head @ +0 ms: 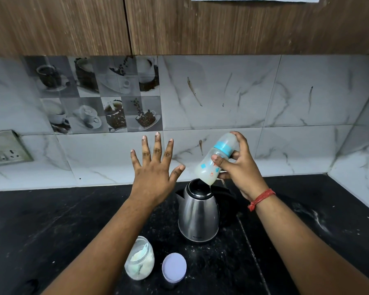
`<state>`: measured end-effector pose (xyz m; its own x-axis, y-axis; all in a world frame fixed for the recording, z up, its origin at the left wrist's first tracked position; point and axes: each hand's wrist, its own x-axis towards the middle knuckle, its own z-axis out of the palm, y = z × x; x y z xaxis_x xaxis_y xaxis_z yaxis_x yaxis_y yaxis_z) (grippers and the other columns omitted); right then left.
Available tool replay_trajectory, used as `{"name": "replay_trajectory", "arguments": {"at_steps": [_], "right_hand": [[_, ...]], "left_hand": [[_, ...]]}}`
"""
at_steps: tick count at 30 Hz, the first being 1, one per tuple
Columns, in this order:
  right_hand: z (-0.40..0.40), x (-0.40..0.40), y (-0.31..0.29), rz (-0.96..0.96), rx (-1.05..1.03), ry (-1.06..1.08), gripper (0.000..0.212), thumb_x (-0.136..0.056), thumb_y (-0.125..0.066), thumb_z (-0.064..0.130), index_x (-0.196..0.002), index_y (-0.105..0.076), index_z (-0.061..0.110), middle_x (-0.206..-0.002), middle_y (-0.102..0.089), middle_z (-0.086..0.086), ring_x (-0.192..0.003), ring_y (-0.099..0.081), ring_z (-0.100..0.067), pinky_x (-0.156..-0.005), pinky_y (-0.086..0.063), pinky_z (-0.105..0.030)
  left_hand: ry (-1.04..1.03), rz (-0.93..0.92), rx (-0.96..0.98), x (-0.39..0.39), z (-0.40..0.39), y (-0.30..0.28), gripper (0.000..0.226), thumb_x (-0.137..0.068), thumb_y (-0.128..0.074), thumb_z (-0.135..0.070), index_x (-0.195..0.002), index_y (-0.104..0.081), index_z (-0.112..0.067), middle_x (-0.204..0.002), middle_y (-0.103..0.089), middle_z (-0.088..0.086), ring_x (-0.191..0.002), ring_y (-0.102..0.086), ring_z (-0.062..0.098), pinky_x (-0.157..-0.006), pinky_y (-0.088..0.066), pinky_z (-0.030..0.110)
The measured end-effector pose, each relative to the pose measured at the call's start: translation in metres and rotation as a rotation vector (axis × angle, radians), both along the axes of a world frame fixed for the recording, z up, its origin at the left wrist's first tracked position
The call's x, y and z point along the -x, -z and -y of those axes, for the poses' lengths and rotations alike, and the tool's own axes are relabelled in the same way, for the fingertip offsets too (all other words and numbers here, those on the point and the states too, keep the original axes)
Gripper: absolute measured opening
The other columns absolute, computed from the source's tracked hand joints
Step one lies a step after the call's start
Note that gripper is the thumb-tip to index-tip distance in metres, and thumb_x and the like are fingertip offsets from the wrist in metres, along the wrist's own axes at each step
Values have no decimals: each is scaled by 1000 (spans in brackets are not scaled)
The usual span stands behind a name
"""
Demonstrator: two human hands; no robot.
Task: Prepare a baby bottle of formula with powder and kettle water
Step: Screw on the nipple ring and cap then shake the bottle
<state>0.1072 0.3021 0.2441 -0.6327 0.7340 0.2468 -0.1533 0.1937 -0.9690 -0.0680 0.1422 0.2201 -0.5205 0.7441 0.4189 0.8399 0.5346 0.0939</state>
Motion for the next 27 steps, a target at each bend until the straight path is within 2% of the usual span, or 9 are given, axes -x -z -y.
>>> {"name": "replay_trajectory", "arguments": {"at_steps": [2, 6, 11, 16, 18, 20, 23, 27], "right_hand": [[-1, 0, -1, 6, -13, -4, 75, -88, -78, 11, -141, -37, 44, -117, -66, -9, -94, -75, -22, -67, -63, -41], [2, -2, -7, -1, -29, -8, 72, -89, -77, 10, -137, -38, 48, -114, -68, -2, -96, -75, -22, -69, -63, -39], [4, -2, -7, 34, -45, -8, 79, -88, -78, 12, -145, -36, 44, -119, -66, -10, -98, -75, -27, -75, -64, -49], [11, -7, -1, 79, -117, 27, 85, -85, -82, 15, -147, -33, 47, -117, -67, -5, -94, -74, -22, -69, -63, -35], [13, -8, 7, 142, -208, 75, 91, -83, -84, 22, -147, -29, 54, -117, -66, -1, -100, -72, -22, -81, -63, -44], [17, -12, 19, 198, -257, 100, 99, -81, -85, 28, -150, -20, 55, -116, -65, 4, -100, -72, -20, -91, -60, -45], [23, -16, 43, 270, -272, 97, 112, -77, -88, 26, -153, -9, 51, -115, -68, 2, -95, -73, -18, -94, -58, -45], [35, -24, 74, 389, -331, 112, 114, -74, -89, 24, -153, -10, 46, -140, -58, -2, -118, -64, -21, -103, -52, -45]], "left_hand": [[-3, 12, -7, 0, 0, 0, 78, -91, 4, -74, -157, 23, -37, -167, 31, 3, -151, 34, 34, -122, 9, 66], [3, 4, -7, -1, 0, -1, 79, -91, 4, -75, -157, 22, -36, -168, 30, 4, -151, 33, 35, -122, 9, 67], [0, 13, 0, -3, 2, 1, 80, -90, 5, -75, -158, 22, -36, -167, 33, 3, -151, 34, 34, -122, 10, 66], [14, 30, 4, -8, 5, 11, 79, -92, 3, -74, -159, 20, -35, -167, 32, 4, -152, 32, 35, -122, 9, 67], [18, 44, 11, -11, 6, 18, 81, -91, 4, -74, -160, 17, -35, -167, 31, 4, -152, 32, 35, -122, 8, 67], [28, 71, 28, -16, 8, 28, 82, -91, 5, -75, -161, 17, -34, -167, 32, 4, -152, 33, 34, -122, 9, 67], [32, 104, 81, -25, 12, 47, 83, -91, 4, -76, -161, 17, -34, -167, 32, 3, -152, 33, 35, -122, 8, 68], [35, 128, 111, -33, 18, 73, 86, -88, 12, -79, -161, 14, -34, -169, 27, 4, -153, 30, 36, -122, 7, 69]]}}
